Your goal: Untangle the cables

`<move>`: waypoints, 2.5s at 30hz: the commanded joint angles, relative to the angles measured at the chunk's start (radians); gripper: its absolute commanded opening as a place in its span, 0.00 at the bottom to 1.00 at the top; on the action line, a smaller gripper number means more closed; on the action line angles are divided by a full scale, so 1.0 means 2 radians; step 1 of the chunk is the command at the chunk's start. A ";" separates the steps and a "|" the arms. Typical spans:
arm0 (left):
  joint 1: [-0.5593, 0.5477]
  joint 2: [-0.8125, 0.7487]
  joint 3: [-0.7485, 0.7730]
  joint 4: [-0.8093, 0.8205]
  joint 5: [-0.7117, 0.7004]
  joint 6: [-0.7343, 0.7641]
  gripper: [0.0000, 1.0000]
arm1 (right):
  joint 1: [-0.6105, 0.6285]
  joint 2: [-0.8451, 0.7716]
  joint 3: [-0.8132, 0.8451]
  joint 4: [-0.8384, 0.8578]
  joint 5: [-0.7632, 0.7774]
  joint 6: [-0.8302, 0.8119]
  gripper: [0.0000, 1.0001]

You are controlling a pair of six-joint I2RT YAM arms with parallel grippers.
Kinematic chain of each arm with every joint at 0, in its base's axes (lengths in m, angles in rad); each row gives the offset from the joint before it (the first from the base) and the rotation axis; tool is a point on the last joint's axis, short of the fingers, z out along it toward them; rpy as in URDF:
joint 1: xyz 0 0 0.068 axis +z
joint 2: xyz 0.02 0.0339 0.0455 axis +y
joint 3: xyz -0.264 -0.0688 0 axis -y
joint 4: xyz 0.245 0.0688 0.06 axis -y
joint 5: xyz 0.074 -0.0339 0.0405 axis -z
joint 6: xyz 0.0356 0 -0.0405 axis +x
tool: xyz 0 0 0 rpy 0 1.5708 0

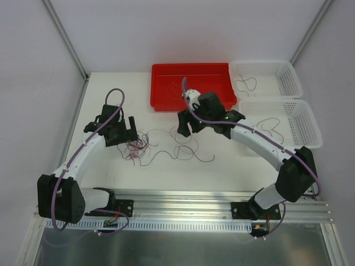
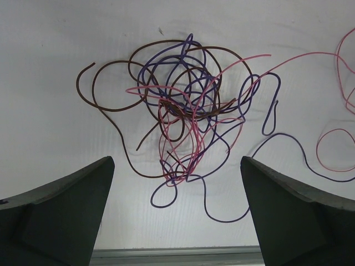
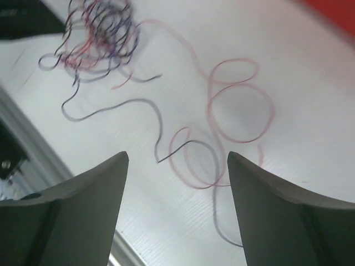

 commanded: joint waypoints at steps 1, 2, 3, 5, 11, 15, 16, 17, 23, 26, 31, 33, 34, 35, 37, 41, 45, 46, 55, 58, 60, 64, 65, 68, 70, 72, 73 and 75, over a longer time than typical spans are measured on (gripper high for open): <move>0.004 0.013 0.011 -0.009 -0.015 0.009 0.99 | 0.058 -0.013 -0.018 0.000 0.003 0.012 0.76; 0.004 0.018 0.011 -0.009 -0.015 0.009 0.99 | 0.071 -0.009 -0.020 0.013 -0.003 0.011 0.76; 0.004 0.026 0.012 -0.009 -0.015 0.009 0.99 | 0.098 -0.002 -0.020 0.019 -0.012 0.001 0.76; 0.004 0.035 0.014 -0.011 -0.015 0.009 0.99 | 0.124 0.024 -0.005 0.025 -0.018 -0.011 0.76; 0.004 0.073 0.018 -0.016 -0.027 0.008 0.99 | 0.181 0.116 0.049 0.049 -0.054 -0.049 0.77; 0.004 0.103 0.020 -0.019 -0.025 0.006 0.98 | 0.202 0.169 0.083 0.055 -0.068 -0.062 0.77; 0.004 0.107 0.021 -0.019 -0.024 0.006 0.98 | 0.202 0.178 0.088 0.058 -0.072 -0.061 0.77; 0.004 0.119 0.022 -0.019 -0.020 0.006 0.96 | 0.202 0.194 0.091 0.068 -0.072 -0.059 0.77; 0.004 0.152 0.028 -0.021 -0.005 0.006 0.83 | 0.203 0.247 0.108 0.092 -0.087 -0.049 0.77; 0.004 0.156 0.028 -0.021 -0.001 0.006 0.77 | 0.203 0.265 0.108 0.098 -0.104 -0.043 0.77; 0.004 0.161 0.029 -0.021 0.006 0.006 0.70 | 0.205 0.271 0.094 0.102 -0.130 -0.034 0.74; 0.004 0.165 0.030 -0.021 0.005 0.006 0.69 | 0.205 0.271 0.086 0.104 -0.137 -0.033 0.72; 0.004 0.167 0.031 -0.021 0.006 0.006 0.68 | 0.205 0.271 0.083 0.108 -0.141 -0.029 0.65; 0.004 0.169 0.031 -0.021 0.006 0.006 0.68 | 0.205 0.267 0.078 0.110 -0.142 -0.027 0.61; 0.004 0.171 0.032 -0.021 0.005 0.006 0.66 | 0.205 0.258 0.059 0.122 -0.141 -0.023 0.43; 0.005 0.172 0.031 -0.021 0.006 0.007 0.60 | 0.205 0.220 0.022 0.131 -0.131 -0.023 0.12; 0.005 0.172 0.032 -0.021 0.005 0.007 0.59 | 0.205 0.161 -0.018 0.129 -0.118 -0.028 0.01; 0.005 0.172 0.032 -0.022 0.002 0.007 0.58 | 0.204 0.150 -0.035 0.128 -0.116 -0.029 0.01; 0.006 0.179 0.034 -0.025 -0.013 0.007 0.49 | 0.205 -0.015 -0.076 0.036 -0.048 -0.059 0.01; 0.005 0.183 0.034 -0.027 -0.016 0.006 0.45 | 0.203 -0.084 -0.077 0.002 -0.006 -0.065 0.01; 0.005 0.187 0.035 -0.029 -0.020 0.006 0.43 | 0.203 -0.130 -0.072 -0.014 0.017 -0.072 0.01; 0.005 0.193 0.036 -0.032 -0.024 0.006 0.35 | 0.202 -0.202 -0.055 -0.048 0.088 -0.079 0.01; 0.005 0.196 0.036 -0.034 -0.025 0.006 0.34 | 0.199 -0.216 -0.052 -0.051 0.097 -0.079 0.01; 0.005 0.200 0.038 -0.036 -0.028 0.006 0.33 | 0.189 -0.260 -0.038 -0.060 0.129 -0.079 0.01; 0.005 0.202 0.038 -0.038 -0.032 0.006 0.32 | 0.185 -0.290 -0.026 -0.065 0.145 -0.079 0.01; 0.005 0.204 0.038 -0.039 -0.033 0.006 0.32 | 0.173 -0.305 -0.014 -0.075 0.150 -0.081 0.01; 0.005 0.205 0.039 -0.040 -0.033 0.006 0.32 | 0.168 -0.317 -0.006 -0.080 0.156 -0.082 0.01; 0.005 0.205 0.040 -0.041 -0.032 0.006 0.32 | 0.152 -0.323 0.014 -0.094 0.159 -0.085 0.01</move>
